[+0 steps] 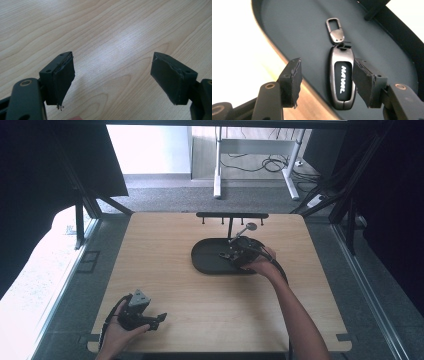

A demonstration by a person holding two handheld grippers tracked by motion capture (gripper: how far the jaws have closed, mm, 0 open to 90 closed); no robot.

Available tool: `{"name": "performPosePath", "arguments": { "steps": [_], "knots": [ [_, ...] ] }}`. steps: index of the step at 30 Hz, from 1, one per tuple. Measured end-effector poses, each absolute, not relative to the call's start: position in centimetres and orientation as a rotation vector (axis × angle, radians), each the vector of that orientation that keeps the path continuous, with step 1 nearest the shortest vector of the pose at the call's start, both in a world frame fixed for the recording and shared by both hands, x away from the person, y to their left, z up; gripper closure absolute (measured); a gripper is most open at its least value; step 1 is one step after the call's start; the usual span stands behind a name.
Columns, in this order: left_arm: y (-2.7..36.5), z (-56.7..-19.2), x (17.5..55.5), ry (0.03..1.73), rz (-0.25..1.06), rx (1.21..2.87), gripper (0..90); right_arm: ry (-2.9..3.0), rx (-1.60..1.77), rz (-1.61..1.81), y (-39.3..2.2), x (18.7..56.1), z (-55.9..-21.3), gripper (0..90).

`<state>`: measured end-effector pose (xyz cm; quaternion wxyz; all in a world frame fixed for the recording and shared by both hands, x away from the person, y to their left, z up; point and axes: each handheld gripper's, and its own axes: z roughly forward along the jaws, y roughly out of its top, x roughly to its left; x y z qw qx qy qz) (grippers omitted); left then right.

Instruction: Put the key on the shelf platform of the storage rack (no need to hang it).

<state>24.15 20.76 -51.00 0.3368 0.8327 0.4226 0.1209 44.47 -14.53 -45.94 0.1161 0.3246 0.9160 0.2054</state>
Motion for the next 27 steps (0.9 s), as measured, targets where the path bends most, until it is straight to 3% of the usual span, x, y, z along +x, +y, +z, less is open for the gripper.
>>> {"name": "performPosePath", "arguments": {
  "steps": [27],
  "knots": [
    [20.3,-51.2,24.1,1.093,0.315,2.189,19.8,2.694,0.825,0.783,-15.3,38.6,-45.7,43.3]
  ]
}}
